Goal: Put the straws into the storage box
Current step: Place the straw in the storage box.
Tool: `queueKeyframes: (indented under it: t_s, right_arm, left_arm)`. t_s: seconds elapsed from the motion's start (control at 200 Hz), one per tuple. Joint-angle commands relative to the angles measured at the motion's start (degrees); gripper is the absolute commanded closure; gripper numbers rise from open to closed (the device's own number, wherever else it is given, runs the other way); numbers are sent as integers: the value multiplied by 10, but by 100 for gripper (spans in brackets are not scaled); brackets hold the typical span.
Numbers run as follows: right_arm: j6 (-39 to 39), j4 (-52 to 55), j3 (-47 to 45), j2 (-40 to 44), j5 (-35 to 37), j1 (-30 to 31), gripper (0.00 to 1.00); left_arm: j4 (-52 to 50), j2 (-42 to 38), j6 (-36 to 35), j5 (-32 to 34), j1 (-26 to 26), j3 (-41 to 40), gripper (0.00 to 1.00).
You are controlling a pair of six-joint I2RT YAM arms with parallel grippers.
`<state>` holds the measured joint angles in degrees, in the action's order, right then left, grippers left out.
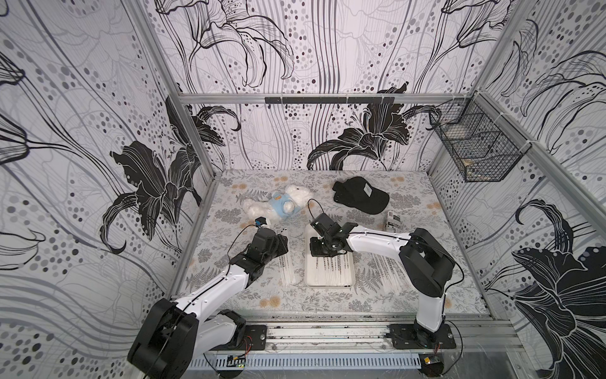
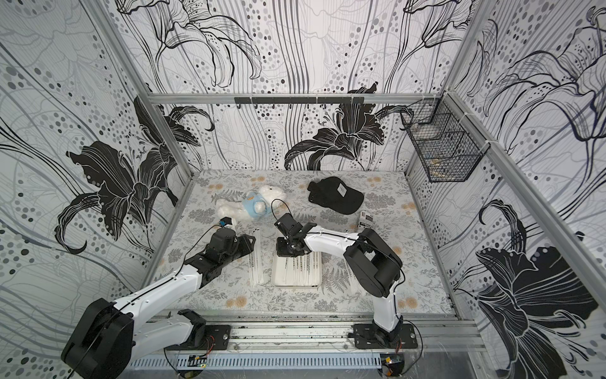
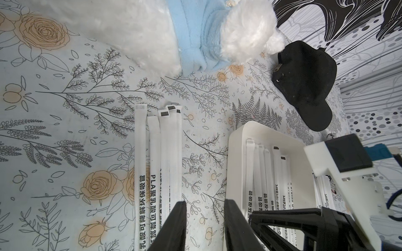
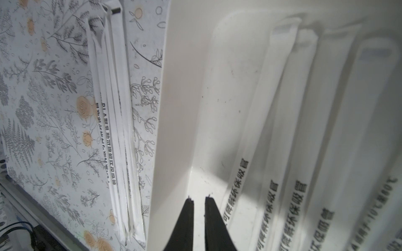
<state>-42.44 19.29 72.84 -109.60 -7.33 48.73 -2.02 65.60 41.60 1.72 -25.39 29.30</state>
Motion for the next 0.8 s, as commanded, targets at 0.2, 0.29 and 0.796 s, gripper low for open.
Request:
queueKeyframes:
  t_s: [0.2, 0.29, 0.796]
  right_arm:
    - [35, 39, -20, 2, 4, -7, 85]
    - [41, 44, -23, 5, 6, -9, 85]
    - [29, 29, 16, -28, -17, 2, 85]
  left_arm:
    - [17, 2, -10, -2, 4, -13, 66]
    - [16, 0, -11, -1, 4, -13, 66]
    - [14, 0, -10, 5, 4, -17, 66]
